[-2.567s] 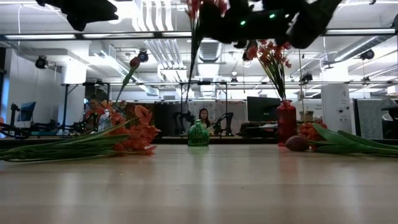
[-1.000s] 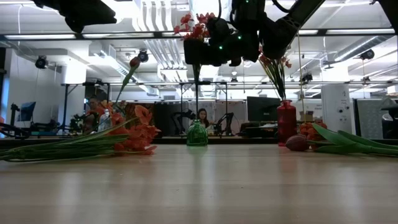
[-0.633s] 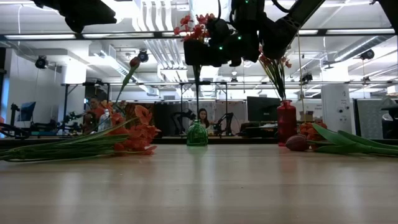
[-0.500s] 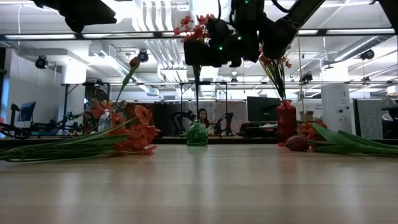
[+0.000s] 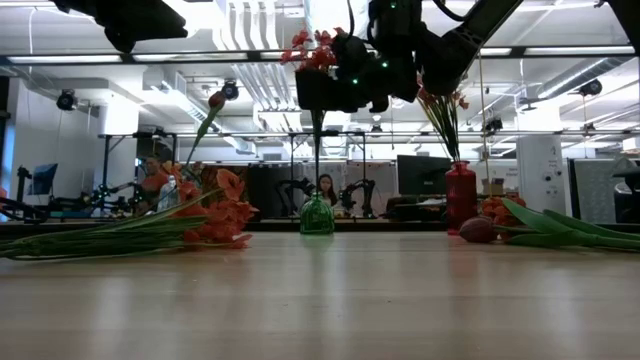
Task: Sort flowers into vase by color
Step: Put the right red flower into the green vase
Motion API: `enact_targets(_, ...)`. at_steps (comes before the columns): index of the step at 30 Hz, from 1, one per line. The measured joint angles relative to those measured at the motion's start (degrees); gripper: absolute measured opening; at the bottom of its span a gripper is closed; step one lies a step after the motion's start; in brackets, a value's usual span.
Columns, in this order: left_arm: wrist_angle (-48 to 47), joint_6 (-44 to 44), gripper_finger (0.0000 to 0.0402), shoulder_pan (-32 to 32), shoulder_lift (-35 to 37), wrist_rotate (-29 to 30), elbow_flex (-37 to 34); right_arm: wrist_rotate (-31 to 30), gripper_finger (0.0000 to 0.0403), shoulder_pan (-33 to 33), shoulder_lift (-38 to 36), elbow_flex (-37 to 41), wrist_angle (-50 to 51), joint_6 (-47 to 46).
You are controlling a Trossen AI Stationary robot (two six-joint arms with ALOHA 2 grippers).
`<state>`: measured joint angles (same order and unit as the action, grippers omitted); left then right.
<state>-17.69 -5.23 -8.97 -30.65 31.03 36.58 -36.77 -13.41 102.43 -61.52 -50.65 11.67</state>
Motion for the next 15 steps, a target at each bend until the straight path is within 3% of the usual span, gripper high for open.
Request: enact_targets(15,-0.2,0.2,0.0119,0.0,0.0,0.0,0.0,-0.8,0.0170,0.2,-0.2,0.0,7.3,-3.3)
